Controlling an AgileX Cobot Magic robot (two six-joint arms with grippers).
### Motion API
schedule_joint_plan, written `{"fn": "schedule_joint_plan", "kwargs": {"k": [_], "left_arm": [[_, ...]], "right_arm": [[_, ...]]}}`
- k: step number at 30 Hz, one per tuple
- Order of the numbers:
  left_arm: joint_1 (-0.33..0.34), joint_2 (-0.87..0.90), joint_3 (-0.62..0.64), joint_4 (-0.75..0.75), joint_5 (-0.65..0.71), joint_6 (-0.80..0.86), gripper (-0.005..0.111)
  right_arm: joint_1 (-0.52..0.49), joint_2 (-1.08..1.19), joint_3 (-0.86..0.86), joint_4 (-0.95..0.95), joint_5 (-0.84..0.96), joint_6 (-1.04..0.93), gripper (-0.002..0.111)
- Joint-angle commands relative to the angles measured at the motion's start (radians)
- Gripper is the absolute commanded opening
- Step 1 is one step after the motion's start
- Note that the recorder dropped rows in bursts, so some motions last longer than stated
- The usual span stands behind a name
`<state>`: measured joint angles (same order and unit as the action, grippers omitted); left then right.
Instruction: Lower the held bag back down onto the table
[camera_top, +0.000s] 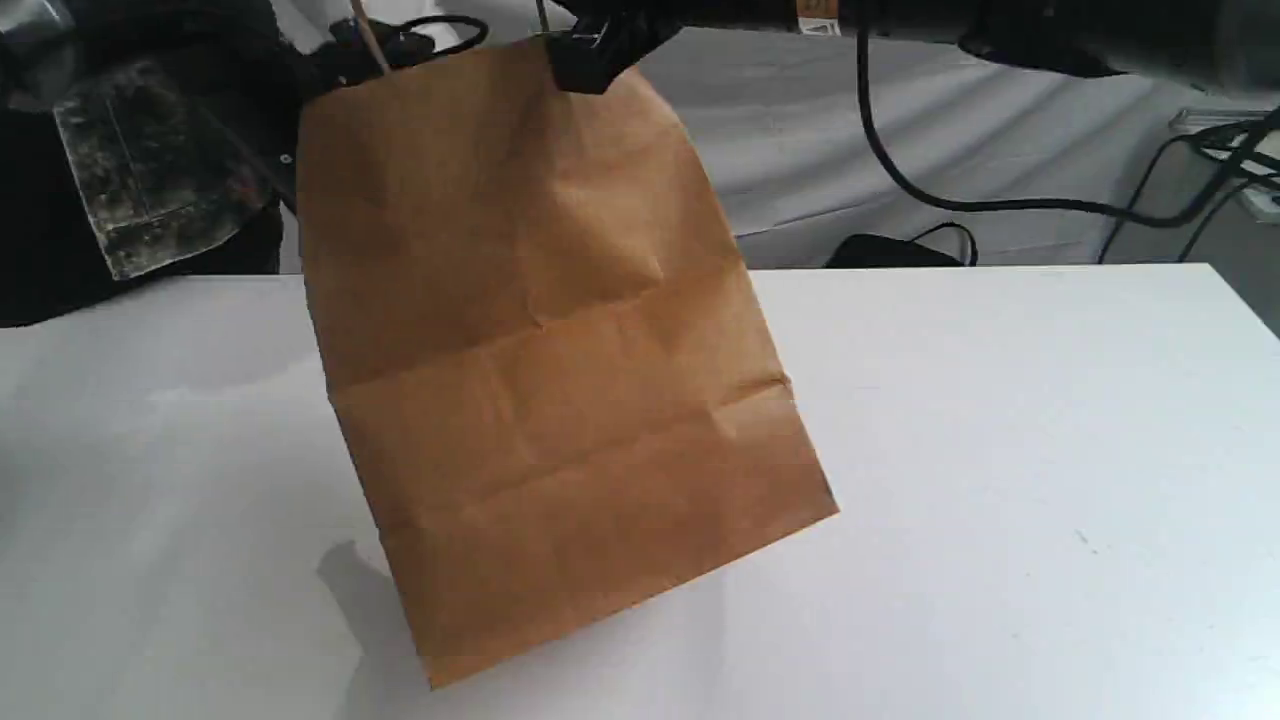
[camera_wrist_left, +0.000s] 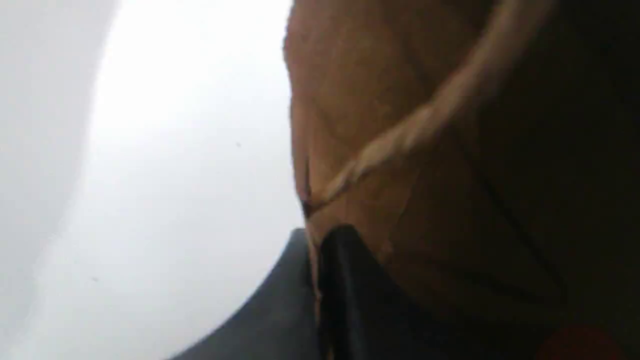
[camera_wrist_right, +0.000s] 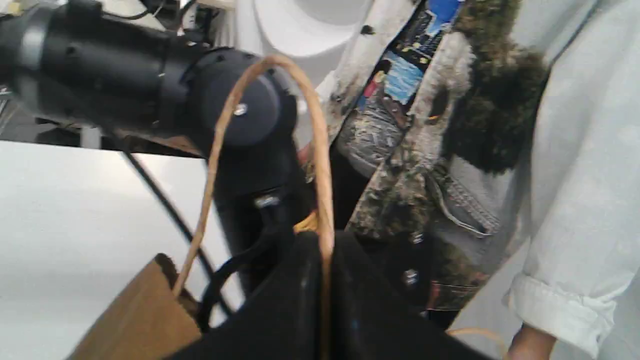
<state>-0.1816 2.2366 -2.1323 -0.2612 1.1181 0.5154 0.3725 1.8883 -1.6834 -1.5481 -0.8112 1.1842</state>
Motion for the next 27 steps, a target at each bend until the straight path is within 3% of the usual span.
{"fn": "schedule_joint_plan", "kwargs": {"k": [1,8,16,23,27], "left_arm": [[0.003,-0.014,-0.088,0.009,-0.023,-0.024,0.000],[0.003,-0.014,-0.223,-0.005,-0.003,-0.071,0.000],[0.003,-0.014,-0.228,-0.046,0.038,-0.025,0.000],[0.003,-0.014,-0.228,-0.070,-0.035,-0.015,0.002],[0.003,-0.014,-0.228,-0.119,-0.061,-0.015,0.010]], "right_arm": [[-0.002,-0.050,0.020,-0.087,-0.097,0.074,0.000],[-0.002,-0.157,0.267,-0.057,-0.075,-0.030,0.000],[-0.003,-0.268,0.582,0.339,-0.059,-0.467,0.000],[-0.003,-0.270,0.604,0.442,0.018,-0.498,0.000],[-0.003,-0.270,0.604,0.442,0.018,-0.500,0.014]]}}
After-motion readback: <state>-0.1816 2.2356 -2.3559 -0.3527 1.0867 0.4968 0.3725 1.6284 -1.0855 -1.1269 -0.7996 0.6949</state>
